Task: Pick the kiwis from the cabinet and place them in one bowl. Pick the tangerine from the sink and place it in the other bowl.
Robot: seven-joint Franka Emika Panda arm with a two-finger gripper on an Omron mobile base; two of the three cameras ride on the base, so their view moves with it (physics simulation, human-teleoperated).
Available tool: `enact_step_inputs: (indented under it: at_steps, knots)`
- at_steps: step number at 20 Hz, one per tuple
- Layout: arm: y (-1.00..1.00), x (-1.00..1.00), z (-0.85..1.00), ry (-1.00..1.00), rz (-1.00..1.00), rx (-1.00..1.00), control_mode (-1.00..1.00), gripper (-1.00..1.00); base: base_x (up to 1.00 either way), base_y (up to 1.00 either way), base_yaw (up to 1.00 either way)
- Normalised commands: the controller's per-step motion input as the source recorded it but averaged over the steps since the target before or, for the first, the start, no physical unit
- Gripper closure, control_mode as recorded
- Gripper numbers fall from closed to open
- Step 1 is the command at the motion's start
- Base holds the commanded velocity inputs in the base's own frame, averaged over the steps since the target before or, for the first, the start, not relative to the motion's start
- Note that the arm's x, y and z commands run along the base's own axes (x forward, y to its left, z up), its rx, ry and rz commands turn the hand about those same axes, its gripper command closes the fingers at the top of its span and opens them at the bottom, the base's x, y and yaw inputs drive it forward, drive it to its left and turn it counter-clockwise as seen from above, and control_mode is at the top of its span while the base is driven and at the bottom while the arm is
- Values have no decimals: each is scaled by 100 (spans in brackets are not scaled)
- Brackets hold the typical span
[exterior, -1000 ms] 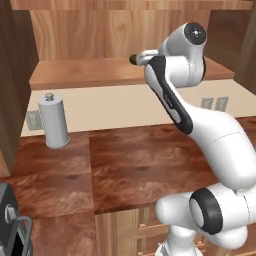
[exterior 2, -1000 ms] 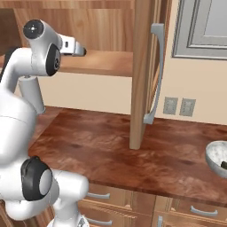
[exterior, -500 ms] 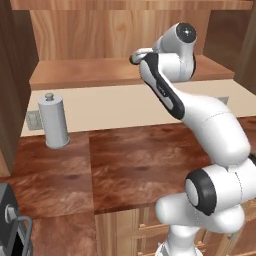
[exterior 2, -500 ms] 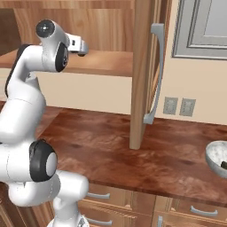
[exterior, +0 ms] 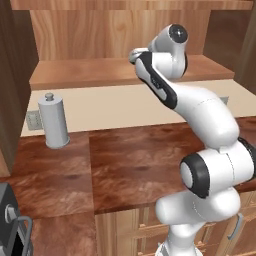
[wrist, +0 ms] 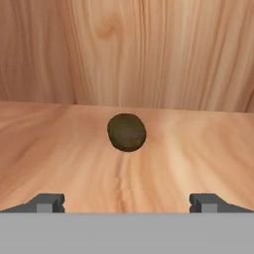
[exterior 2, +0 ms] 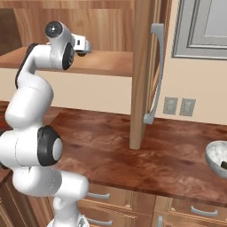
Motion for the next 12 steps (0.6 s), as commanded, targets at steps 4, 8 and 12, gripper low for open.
enact_step_inputs:
  at_steps: [4, 8, 12]
  knots:
    - [5, 42, -17, 0, 1, 0, -100, -100, 0, 0, 0]
    - [2, 37, -17, 0, 1, 0, -100, -100, 0, 0, 0]
    - [4, 38, -6, 0, 0, 0, -100, -100, 0, 0, 0]
